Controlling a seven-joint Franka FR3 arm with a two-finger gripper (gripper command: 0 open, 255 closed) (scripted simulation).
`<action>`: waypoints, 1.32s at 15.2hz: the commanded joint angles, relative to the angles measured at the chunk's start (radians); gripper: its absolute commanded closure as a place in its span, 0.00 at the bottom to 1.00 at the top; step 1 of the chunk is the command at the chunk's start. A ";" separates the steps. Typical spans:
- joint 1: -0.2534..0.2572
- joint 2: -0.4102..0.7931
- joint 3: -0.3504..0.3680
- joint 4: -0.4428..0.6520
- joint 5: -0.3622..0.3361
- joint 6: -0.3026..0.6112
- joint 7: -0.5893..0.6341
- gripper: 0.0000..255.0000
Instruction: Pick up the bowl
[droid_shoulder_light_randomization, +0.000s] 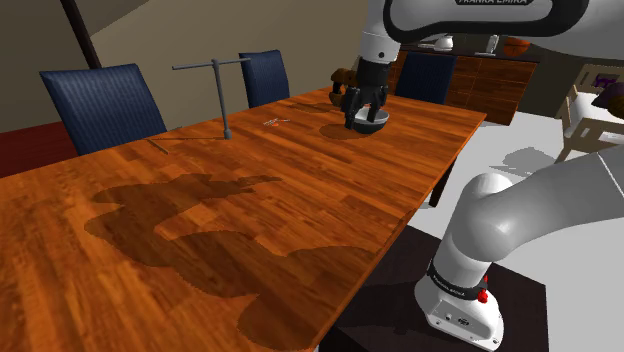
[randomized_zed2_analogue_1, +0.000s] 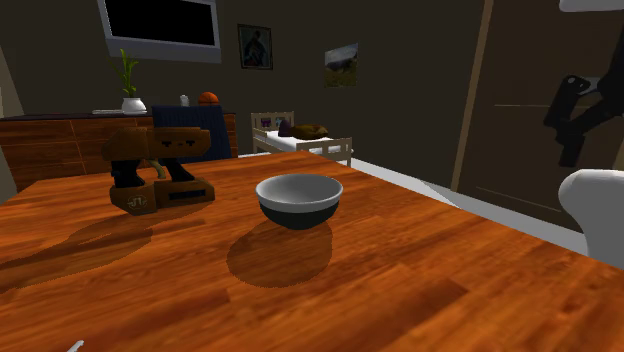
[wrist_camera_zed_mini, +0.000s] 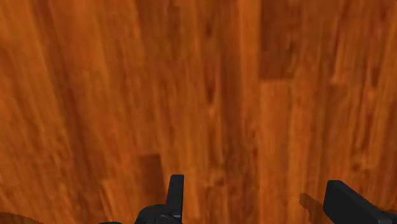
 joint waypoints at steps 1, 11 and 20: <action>0.000 0.000 0.000 0.000 0.000 0.000 0.000 0.00; -0.032 0.254 -0.183 0.140 -0.114 0.082 -0.254 0.00; -0.045 0.552 -0.330 0.368 -0.124 0.135 -0.487 0.00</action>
